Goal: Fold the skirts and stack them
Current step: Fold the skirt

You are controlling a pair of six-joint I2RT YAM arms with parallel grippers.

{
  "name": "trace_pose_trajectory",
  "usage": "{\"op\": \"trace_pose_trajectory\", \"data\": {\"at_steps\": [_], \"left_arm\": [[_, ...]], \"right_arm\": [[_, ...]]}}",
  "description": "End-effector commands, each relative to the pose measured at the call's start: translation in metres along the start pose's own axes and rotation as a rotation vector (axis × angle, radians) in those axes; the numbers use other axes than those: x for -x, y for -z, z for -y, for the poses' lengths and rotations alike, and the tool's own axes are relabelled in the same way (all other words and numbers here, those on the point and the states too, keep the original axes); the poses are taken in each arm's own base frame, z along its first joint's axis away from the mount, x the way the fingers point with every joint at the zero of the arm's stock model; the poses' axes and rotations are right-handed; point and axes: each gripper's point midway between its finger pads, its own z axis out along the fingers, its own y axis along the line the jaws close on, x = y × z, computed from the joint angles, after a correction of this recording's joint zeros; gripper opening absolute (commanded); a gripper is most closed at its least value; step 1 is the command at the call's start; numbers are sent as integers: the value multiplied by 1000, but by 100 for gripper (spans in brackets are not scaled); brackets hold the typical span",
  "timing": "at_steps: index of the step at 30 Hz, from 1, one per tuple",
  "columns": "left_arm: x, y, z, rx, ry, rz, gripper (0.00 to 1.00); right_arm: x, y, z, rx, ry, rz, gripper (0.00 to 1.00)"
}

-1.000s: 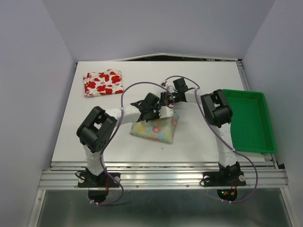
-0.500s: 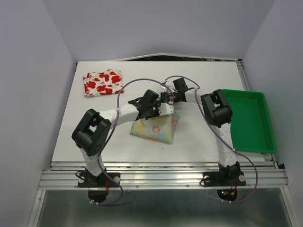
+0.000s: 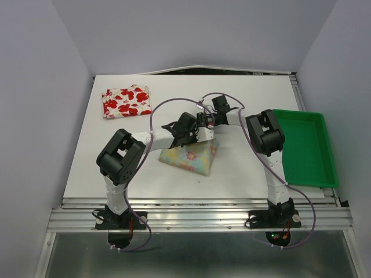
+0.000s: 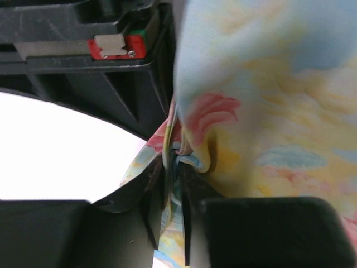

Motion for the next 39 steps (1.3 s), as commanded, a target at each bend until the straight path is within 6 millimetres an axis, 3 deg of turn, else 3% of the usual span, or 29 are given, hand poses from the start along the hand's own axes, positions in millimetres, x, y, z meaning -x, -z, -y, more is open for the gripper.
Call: {"op": "trace_pose_trajectory", "data": {"at_steps": [1,2,3,6,10,17,20,22,23,26,27,28,30,33,36,39], "left_arm": [[0,-3,-17,82,12,17,38],[0,-2,-17,82,12,15,46],[0,0,-19,91,20,13,61],[6,12,-28,122,33,32,68],[18,36,-52,208,51,49,73],[47,102,-111,356,177,142,74],[46,126,-118,383,275,182,74],[42,129,-97,280,334,205,74],[40,140,-95,264,375,231,74],[44,146,-58,89,480,284,72],[51,147,-36,-23,505,312,62],[53,148,-26,-70,528,329,55],[54,147,1,-198,607,353,45],[46,132,39,-388,740,329,40],[47,129,65,-584,848,351,31],[52,116,67,-687,955,417,27]], "right_arm": [[-34,-12,35,-105,-57,-76,10],[-34,-12,35,-105,-57,-77,10],[-34,-12,36,-108,-60,-78,10],[-35,-12,38,-115,-58,-80,10],[-36,-12,39,-123,-57,-81,10],[-32,-12,41,-138,-46,-73,11],[-30,-12,42,-145,-43,-70,11],[-26,-11,40,-147,-36,-62,11],[-23,-11,39,-147,-33,-58,11],[-15,-11,37,-147,-23,-45,11],[-14,-12,38,-150,-25,-44,11],[-12,-12,38,-150,-25,-41,11],[-8,-13,38,-149,-21,-38,11],[-3,-14,37,-144,-23,-35,11],[-1,-14,35,-136,-22,-35,11],[1,-16,35,-124,-22,-40,11]]}}
